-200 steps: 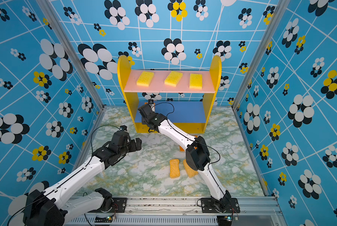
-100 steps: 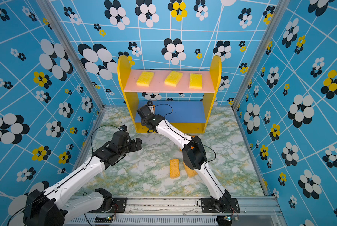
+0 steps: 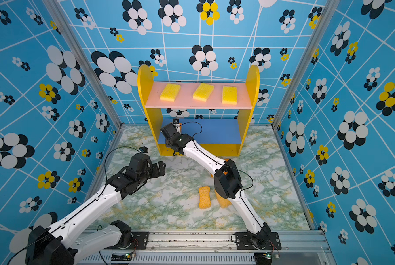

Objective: Arrange cleaning sponges on a shelf
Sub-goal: Place the cleaning sponge at the shelf.

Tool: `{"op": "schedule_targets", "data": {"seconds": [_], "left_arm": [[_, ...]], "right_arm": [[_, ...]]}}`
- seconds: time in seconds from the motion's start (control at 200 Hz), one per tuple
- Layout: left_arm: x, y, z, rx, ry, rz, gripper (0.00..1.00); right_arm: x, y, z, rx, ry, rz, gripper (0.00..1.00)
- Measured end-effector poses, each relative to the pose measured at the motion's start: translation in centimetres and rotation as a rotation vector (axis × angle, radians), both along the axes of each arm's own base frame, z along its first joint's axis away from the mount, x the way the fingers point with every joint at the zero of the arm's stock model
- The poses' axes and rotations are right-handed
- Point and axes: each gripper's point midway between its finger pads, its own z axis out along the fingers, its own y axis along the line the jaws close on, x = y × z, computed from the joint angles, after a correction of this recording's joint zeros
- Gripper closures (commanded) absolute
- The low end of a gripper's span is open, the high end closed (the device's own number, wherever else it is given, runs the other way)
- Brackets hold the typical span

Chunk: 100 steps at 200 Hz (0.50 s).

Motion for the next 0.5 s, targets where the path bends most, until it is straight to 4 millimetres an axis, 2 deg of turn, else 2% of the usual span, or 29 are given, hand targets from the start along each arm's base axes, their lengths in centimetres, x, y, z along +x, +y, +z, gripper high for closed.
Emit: {"op": "schedule_targets", "data": {"seconds": [0.065,0.5], "left_arm": [[-0.01,0.0,0.04,-0.001,-0.001,0.0,0.01],[-0.01,0.01,0.04,0.0,-0.001,0.0,0.01]], "right_arm": [[0.06,-0.08,-0.07,-0.002,-0.001,-0.006,0.21],[-0.04,-0.46,-0.52,-0.03,0.007,-0.011,0.06]]}}
